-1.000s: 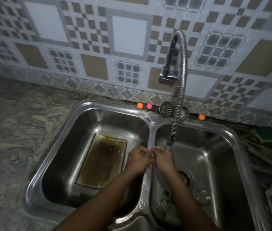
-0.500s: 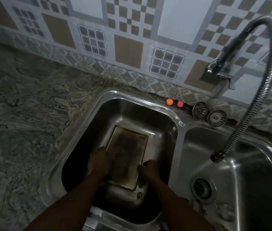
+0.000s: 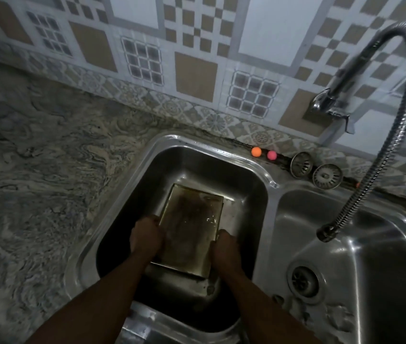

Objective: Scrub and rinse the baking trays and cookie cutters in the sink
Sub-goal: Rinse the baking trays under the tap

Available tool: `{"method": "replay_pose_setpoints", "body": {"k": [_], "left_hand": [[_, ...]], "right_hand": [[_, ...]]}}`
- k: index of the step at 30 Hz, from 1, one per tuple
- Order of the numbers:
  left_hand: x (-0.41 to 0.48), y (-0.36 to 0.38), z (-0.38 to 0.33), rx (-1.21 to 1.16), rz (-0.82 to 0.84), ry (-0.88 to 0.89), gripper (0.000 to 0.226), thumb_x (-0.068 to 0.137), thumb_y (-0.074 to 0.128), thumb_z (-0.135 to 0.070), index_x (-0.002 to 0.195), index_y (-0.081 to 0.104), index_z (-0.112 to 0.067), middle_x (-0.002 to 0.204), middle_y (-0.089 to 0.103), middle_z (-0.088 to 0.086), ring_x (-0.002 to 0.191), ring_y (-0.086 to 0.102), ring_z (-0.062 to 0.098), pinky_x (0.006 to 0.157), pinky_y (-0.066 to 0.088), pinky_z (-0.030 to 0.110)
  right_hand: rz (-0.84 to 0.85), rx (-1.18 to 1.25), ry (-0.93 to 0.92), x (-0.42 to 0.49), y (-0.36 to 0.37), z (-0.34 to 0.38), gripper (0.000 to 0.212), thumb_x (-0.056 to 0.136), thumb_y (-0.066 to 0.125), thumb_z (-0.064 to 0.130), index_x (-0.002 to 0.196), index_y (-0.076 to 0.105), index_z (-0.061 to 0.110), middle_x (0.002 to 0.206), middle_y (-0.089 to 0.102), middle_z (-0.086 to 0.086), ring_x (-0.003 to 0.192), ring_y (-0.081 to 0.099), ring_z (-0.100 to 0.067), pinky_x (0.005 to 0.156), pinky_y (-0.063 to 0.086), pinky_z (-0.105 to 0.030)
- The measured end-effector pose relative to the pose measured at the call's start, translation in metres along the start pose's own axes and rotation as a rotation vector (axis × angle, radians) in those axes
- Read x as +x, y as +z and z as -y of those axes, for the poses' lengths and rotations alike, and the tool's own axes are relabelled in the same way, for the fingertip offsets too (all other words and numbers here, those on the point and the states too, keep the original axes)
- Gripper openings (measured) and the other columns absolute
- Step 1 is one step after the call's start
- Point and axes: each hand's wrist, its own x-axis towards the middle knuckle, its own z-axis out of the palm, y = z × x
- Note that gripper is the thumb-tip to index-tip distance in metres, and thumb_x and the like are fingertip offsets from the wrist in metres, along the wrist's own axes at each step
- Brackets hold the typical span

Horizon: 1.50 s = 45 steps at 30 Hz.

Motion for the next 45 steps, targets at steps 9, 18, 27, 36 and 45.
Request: {"method": "replay_pose_setpoints", "body": {"k": [9, 18, 27, 36, 45], "left_hand": [[-0.016, -0.01, -0.008, -0.3, -0.066, 0.031, 0.023, 0.088, 0.062, -0.008, 0.11, 0.061, -0.002, 0.097, 0.069, 0.016, 0.092, 0.066, 0.032, 0.076, 0.044, 0.029], [-0.031, -0.016, -0.008, -0.341, -0.133, 0.019, 0.023, 0.093, 0.049, -0.003, 0.113, 0.06, -0.004, 0.092, 0.069, 0.017, 0.084, 0.064, 0.029, 0.073, 0.039, 0.026], [-0.069, -0.024, -0.078, -0.494, 0.072, 0.179, 0.026, 0.093, 0.052, -0.002, 0.114, 0.057, -0.015, 0.085, 0.065, 0.001, 0.078, 0.062, 0.021, 0.07, 0.048, 0.03], [-0.13, 0.02, -0.193, -0.673, 0.519, 0.253, 0.03, 0.089, 0.055, -0.002, 0.101, 0.062, -0.029, 0.092, 0.072, 0.003, 0.086, 0.069, 0.025, 0.08, 0.057, 0.039], [-0.15, 0.06, -0.234, -0.427, 0.684, 0.163, 0.014, 0.083, 0.056, -0.007, 0.074, 0.065, -0.013, 0.087, 0.069, 0.016, 0.083, 0.068, 0.032, 0.08, 0.057, 0.042]], "right_hand": [[-0.084, 0.107, -0.042, -0.015, -0.017, 0.014, 0.019, 0.095, 0.043, 0.012, 0.098, 0.062, 0.015, 0.095, 0.051, 0.004, 0.084, 0.058, -0.014, 0.069, 0.047, -0.025], [-0.121, 0.153, -0.129, -0.027, -0.019, 0.016, 0.038, 0.091, 0.046, 0.015, 0.127, 0.052, 0.026, 0.11, 0.058, -0.001, 0.101, 0.061, -0.021, 0.084, 0.052, -0.03], [-0.412, 0.479, -0.117, -0.073, -0.087, -0.017, 0.037, 0.097, 0.042, 0.006, 0.131, 0.055, 0.012, 0.11, 0.062, 0.003, 0.096, 0.054, -0.009, 0.082, 0.039, -0.018], [-0.476, 0.512, 0.286, -0.103, -0.151, -0.117, 0.025, 0.096, 0.048, 0.013, 0.109, 0.067, 0.002, 0.107, 0.069, -0.019, 0.099, 0.062, -0.033, 0.075, 0.04, -0.028], [-0.287, 0.425, 0.355, -0.111, -0.156, -0.167, 0.035, 0.101, 0.047, 0.018, 0.114, 0.062, -0.01, 0.115, 0.065, -0.026, 0.108, 0.062, -0.034, 0.068, 0.032, -0.021]]}}
